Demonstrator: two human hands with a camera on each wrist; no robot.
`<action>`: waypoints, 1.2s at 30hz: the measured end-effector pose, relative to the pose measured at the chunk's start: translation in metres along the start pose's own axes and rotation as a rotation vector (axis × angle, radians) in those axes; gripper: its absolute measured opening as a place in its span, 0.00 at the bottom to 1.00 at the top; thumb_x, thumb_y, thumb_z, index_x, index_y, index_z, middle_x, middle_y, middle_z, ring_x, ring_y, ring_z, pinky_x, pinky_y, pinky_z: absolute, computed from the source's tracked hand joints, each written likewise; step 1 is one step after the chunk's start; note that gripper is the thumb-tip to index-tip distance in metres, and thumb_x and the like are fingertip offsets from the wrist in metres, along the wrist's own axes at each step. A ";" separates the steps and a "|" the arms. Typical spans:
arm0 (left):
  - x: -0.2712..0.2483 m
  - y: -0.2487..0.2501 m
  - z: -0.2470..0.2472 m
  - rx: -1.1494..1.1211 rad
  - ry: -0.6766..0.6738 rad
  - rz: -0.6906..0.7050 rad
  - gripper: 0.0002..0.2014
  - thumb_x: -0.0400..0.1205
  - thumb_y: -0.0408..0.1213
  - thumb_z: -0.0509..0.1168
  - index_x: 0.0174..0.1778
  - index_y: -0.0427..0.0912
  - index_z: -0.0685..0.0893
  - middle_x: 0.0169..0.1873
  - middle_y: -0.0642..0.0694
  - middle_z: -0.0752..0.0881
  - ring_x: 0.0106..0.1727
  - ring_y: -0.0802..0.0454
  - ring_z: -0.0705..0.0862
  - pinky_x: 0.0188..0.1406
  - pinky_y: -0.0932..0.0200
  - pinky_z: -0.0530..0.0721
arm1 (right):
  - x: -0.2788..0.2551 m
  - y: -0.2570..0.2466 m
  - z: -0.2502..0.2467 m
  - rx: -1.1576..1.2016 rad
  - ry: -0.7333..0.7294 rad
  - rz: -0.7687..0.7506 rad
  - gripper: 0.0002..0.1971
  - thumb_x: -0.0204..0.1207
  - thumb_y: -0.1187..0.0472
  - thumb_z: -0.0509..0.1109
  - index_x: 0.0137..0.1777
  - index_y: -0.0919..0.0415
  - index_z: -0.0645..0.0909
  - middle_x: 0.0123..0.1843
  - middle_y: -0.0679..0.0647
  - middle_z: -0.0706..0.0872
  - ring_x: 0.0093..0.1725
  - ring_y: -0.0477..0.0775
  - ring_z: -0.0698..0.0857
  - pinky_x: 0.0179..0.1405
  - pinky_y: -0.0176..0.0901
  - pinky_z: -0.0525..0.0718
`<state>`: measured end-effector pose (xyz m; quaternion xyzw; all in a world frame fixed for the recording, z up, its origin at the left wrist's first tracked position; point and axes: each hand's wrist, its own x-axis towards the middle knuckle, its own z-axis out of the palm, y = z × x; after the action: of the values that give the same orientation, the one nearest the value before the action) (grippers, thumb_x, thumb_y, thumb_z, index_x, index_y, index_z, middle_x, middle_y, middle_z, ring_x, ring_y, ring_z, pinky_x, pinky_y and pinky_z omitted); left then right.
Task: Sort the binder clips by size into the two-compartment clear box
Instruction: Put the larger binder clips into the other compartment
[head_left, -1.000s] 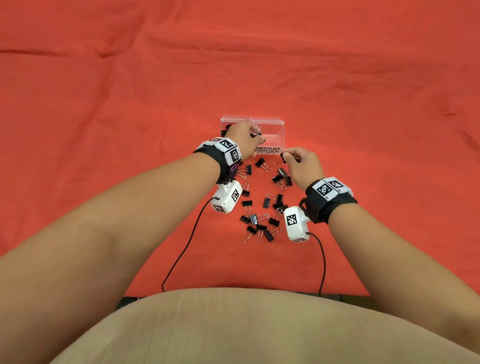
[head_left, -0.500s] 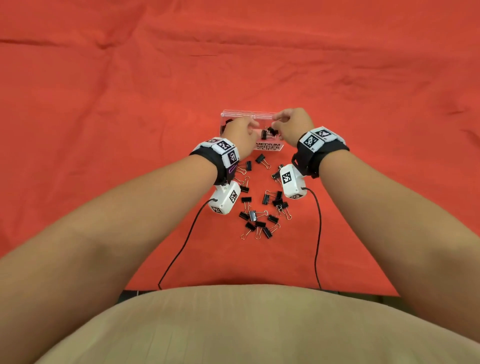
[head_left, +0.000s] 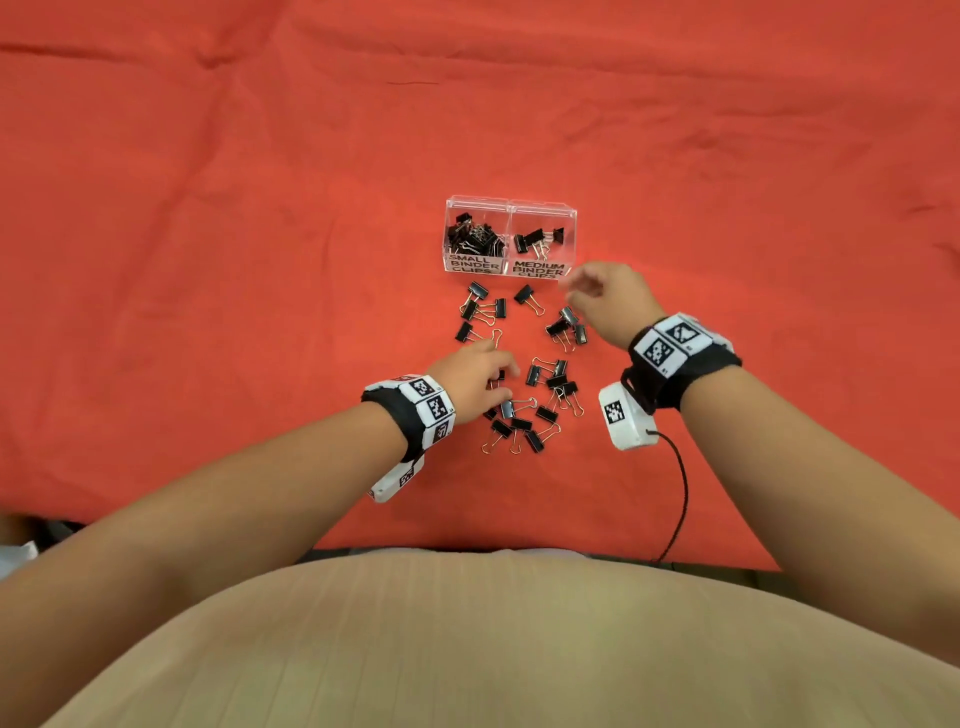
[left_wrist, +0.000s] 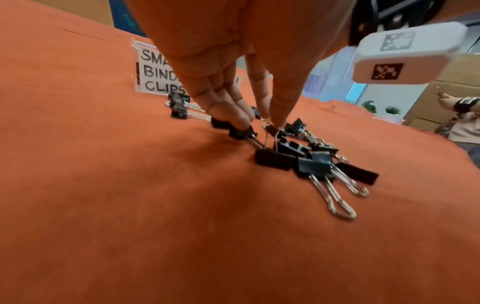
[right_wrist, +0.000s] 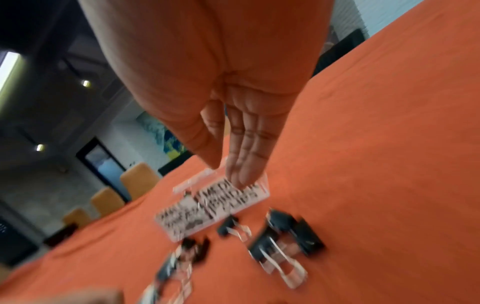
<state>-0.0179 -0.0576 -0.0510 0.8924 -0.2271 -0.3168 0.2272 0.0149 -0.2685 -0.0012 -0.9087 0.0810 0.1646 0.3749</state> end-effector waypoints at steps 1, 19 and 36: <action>-0.002 0.000 0.002 0.005 -0.014 0.011 0.13 0.80 0.45 0.66 0.61 0.52 0.81 0.52 0.49 0.77 0.45 0.55 0.75 0.51 0.48 0.85 | -0.008 0.006 0.005 -0.066 -0.070 0.017 0.06 0.77 0.63 0.67 0.50 0.54 0.84 0.46 0.51 0.87 0.44 0.49 0.84 0.37 0.34 0.78; -0.016 -0.003 -0.003 0.045 0.068 -0.026 0.12 0.78 0.47 0.69 0.55 0.48 0.82 0.51 0.50 0.76 0.52 0.50 0.80 0.52 0.50 0.84 | -0.026 0.028 0.051 0.194 0.001 0.094 0.08 0.67 0.63 0.79 0.45 0.60 0.84 0.34 0.47 0.81 0.33 0.44 0.78 0.36 0.33 0.78; -0.017 0.002 -0.010 -0.156 0.186 -0.045 0.07 0.78 0.35 0.71 0.48 0.39 0.82 0.45 0.50 0.83 0.42 0.56 0.76 0.40 0.67 0.73 | -0.037 0.046 0.040 0.154 -0.024 0.182 0.11 0.68 0.56 0.78 0.43 0.57 0.79 0.37 0.45 0.80 0.34 0.45 0.77 0.34 0.37 0.74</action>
<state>-0.0235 -0.0476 -0.0354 0.9025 -0.1596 -0.2545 0.3087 -0.0412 -0.2720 -0.0449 -0.8641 0.1711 0.2020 0.4281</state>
